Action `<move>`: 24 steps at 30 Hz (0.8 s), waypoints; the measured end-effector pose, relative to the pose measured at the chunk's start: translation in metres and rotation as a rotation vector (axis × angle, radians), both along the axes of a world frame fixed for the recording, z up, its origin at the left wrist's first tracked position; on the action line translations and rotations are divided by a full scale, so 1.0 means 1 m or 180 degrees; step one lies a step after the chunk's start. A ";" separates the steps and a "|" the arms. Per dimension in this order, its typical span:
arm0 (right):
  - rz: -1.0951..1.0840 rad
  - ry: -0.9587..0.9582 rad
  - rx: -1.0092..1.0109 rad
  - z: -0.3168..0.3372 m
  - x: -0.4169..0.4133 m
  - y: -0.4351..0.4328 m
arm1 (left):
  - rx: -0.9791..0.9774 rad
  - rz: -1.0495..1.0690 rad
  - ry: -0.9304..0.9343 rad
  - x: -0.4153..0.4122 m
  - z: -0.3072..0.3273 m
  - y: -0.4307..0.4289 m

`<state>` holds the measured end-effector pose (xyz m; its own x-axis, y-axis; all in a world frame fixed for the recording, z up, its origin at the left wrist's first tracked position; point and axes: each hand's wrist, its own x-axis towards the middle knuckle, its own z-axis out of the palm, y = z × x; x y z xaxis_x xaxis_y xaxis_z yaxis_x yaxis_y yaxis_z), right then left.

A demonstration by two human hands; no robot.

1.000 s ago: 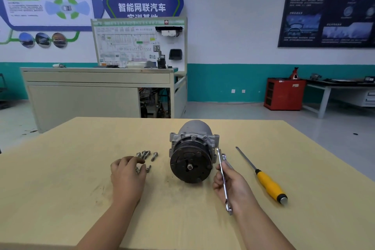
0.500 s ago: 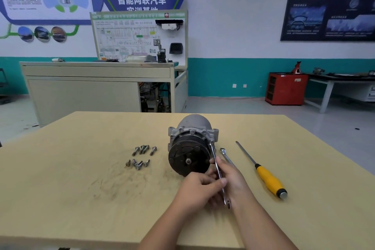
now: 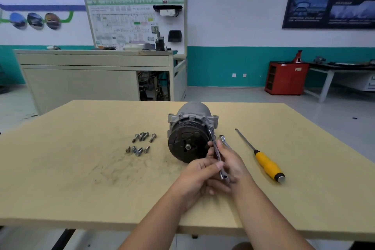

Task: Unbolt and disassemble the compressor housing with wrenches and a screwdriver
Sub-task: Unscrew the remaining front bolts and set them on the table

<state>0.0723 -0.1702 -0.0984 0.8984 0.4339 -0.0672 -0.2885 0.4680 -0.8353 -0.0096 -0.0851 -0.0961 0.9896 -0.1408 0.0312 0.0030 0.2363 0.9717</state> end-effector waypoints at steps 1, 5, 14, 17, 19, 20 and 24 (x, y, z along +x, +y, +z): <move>0.0009 -0.0001 0.0022 0.000 0.000 0.000 | -0.0097 -0.0067 0.0005 0.000 0.000 0.001; 0.0210 0.0184 0.0173 0.000 -0.004 -0.005 | -0.0322 -0.0042 -0.0030 0.002 -0.002 0.003; 0.0744 0.0382 0.0496 0.000 -0.004 -0.012 | -0.0351 -0.0048 -0.0018 0.009 -0.006 0.005; 0.0737 0.0461 0.0641 0.000 -0.004 -0.013 | -0.0575 -0.0089 0.0063 0.011 -0.004 0.001; 0.0687 0.0555 0.0698 0.001 -0.004 -0.013 | -0.0845 -0.0094 0.0159 0.013 -0.003 -0.005; 0.0651 0.0615 0.0723 0.001 -0.004 -0.013 | -0.0985 -0.0087 0.0208 0.014 -0.003 -0.008; 0.0590 0.0710 0.0833 -0.003 0.001 -0.011 | -0.1515 -0.0082 0.0343 0.017 0.000 -0.017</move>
<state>0.0736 -0.1808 -0.1011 0.7791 0.6158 -0.1176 -0.5492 0.5799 -0.6018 0.0076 -0.1019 -0.0965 0.9871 -0.1602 -0.0045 0.1094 0.6529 0.7495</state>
